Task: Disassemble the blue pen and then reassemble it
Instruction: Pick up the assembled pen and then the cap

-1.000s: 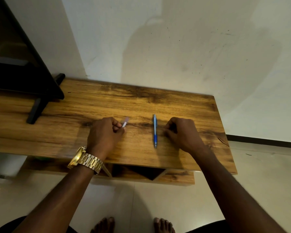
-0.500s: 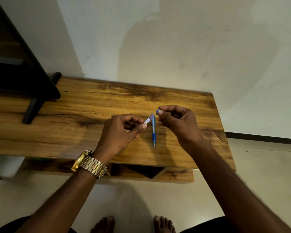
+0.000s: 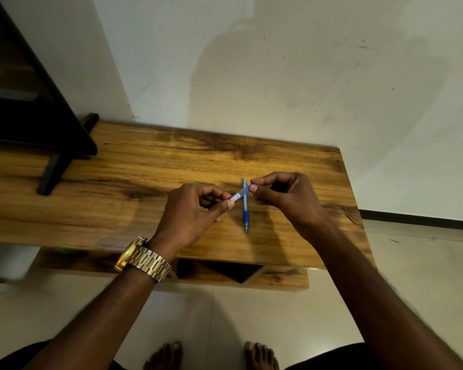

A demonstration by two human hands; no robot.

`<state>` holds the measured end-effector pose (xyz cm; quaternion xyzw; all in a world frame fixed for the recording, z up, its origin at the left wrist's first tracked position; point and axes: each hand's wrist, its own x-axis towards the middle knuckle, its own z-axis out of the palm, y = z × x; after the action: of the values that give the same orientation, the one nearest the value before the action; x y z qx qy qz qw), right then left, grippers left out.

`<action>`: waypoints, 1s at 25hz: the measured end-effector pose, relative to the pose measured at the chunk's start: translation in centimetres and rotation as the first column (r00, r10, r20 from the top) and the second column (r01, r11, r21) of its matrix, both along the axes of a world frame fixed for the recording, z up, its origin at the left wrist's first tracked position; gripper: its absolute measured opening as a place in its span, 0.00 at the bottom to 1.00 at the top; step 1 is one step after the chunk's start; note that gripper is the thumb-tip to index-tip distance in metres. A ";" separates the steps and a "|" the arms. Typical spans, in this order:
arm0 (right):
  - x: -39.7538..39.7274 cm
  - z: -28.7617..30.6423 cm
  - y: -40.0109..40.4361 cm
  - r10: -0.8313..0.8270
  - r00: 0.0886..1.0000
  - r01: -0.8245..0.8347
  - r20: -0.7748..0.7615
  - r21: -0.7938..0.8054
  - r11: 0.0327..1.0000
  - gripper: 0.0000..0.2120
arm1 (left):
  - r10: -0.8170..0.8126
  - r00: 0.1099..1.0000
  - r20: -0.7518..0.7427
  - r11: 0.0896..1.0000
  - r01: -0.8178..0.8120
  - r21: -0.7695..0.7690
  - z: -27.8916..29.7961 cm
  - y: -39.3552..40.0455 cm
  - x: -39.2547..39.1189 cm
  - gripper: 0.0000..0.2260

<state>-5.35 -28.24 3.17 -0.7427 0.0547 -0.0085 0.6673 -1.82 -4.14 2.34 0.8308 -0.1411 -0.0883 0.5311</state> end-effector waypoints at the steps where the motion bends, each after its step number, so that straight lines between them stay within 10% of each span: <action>1: -0.1 0.2 -0.3 0.023 1.000 -0.023 0.000 -0.054 0.998 0.07 | -0.015 1.000 0.000 1.000 0.015 0.018 0.0 0.1 0.0 0.06; 9: -0.3 0.6 -0.4 0.116 0.993 -0.120 -0.035 -0.107 0.987 0.07 | -0.038 0.999 -0.018 0.997 0.039 0.067 -0.3 0.4 -0.3 0.06; 14: 0.4 0.5 0.1 -0.212 0.977 0.212 -0.002 -0.042 0.976 0.06 | 0.186 0.962 -0.200 0.968 -0.215 -0.133 -0.9 0.3 0.5 0.06; 19: 0.5 -0.6 -0.2 -0.263 0.964 0.221 -0.024 -0.471 0.854 0.05 | 0.294 0.937 -0.187 0.952 -0.304 -0.025 -2.1 0.6 1.4 0.05; 25: 1.2 -1.1 0.2 -0.215 0.977 0.171 -0.001 -0.607 0.776 0.06 | 0.312 0.940 -0.139 0.950 -0.306 0.067 -2.7 -0.7 1.5 0.08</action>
<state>-4.12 -27.99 2.10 -0.9066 0.1483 -0.0679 0.3892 -0.30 -4.85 -0.33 0.8454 0.0328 -0.0682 0.5287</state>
